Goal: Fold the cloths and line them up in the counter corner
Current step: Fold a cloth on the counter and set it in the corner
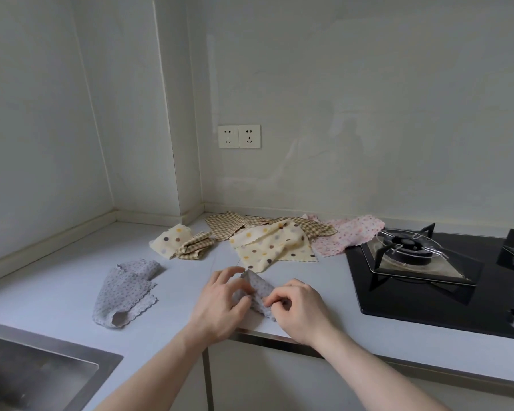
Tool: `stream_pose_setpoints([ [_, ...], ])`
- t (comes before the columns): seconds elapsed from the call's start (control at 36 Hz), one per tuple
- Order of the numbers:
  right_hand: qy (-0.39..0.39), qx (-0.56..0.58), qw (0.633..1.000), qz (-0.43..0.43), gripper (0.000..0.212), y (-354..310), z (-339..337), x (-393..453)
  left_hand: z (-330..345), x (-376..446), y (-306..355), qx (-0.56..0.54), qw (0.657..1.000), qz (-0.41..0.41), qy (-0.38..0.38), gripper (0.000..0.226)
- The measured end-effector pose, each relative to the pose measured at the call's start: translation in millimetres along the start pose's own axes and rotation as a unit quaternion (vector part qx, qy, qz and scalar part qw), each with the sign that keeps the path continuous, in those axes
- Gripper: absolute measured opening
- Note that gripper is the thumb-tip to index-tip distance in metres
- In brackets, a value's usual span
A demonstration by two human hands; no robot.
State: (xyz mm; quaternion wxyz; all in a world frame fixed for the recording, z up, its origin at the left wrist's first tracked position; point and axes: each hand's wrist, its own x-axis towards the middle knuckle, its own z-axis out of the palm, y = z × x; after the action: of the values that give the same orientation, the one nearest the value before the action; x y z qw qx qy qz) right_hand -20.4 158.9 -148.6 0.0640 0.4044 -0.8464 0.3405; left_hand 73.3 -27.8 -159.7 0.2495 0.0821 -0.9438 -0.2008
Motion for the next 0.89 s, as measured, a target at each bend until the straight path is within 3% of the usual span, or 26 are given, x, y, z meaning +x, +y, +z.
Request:
stream_pose_setpoints([
  [0.14, 0.048, 0.037, 0.998, 0.012, 0.015, 1.7, -1.2, -1.9, -1.7, 2.4, 1.5, -0.019, 0.999, -0.042, -0.017, 0.015],
  [0.22, 0.064, 0.057, 0.996, 0.020, 0.023, 5.1, -1.5, -3.3, -3.8, 0.1, 2.9, -0.063, 0.996, -0.059, -0.031, 0.009],
  [0.39, 0.032, 0.056, 0.998, 0.017, 0.030, 6.6, 0.0, -1.9, -7.3, -2.7, 2.7, -0.117, 0.992, -0.050, -0.008, 0.037],
  [0.5, 0.028, 0.100, 0.994, 0.030, 0.030, 15.3, 5.6, -1.2, -2.8, -2.5, -3.3, -0.094, 0.995, -0.039, -0.015, 0.028],
  [0.67, 0.036, -0.052, 0.997, 0.036, 0.045, 31.2, 25.3, 9.1, 7.7, 5.4, -15.0, -0.068, 0.994, -0.083, 0.008, 0.040],
  [0.83, 0.033, -0.077, 0.994, 0.068, 0.027, 34.4, 32.6, 14.0, 13.8, 7.8, -16.0, -0.067, 0.991, -0.120, -0.009, 0.032],
  [0.89, -0.002, -0.072, 0.993, 0.093, 0.025, 34.5, 33.6, 17.0, 12.2, 10.5, -12.4, -0.081, 0.983, -0.159, -0.034, 0.030],
])
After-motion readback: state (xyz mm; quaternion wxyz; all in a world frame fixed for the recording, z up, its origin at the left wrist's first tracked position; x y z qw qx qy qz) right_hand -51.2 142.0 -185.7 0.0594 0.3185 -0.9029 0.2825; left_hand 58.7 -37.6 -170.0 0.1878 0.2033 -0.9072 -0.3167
